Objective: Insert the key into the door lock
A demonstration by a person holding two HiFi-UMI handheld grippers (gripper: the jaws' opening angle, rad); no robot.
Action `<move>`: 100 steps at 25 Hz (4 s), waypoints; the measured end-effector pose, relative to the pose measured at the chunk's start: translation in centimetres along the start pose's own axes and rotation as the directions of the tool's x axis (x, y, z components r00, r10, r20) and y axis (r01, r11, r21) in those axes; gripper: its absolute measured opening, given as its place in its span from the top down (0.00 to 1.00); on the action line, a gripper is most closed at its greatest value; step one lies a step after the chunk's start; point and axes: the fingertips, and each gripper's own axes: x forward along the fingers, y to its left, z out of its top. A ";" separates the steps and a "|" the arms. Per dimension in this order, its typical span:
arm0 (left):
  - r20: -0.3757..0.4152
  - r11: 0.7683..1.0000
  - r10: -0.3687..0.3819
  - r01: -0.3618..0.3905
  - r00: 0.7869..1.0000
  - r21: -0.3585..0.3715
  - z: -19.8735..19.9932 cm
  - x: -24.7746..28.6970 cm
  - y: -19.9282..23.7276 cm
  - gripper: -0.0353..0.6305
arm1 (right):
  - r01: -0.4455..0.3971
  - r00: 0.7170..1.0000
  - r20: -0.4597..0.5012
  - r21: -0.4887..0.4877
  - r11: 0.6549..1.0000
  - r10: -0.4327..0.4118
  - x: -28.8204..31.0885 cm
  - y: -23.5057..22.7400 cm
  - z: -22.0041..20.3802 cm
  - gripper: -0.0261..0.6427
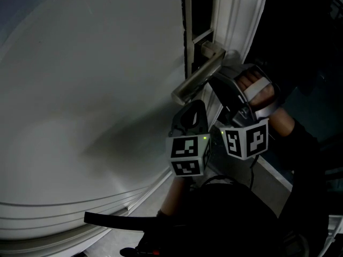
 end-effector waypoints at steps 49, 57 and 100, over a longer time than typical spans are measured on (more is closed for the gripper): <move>0.011 1.000 0.001 -0.001 1.000 0.017 0.3 0.1 -0.1 0.95 | 0.007 1.000 -0.005 -0.002 1.000 -0.007 0.5 0.0 0.1 0.94; 0.016 1.000 0.012 -0.012 1.000 0.019 0.5 0.1 0.1 0.95 | 0.006 1.000 0.001 -0.003 1.000 -0.006 0.6 0.0 0.0 0.94; 0.027 0.999 0.047 -0.047 0.999 0.006 0.5 -0.3 0.4 0.95 | 0.047 0.999 0.013 -0.035 0.998 -0.046 0.4 0.0 0.0 0.94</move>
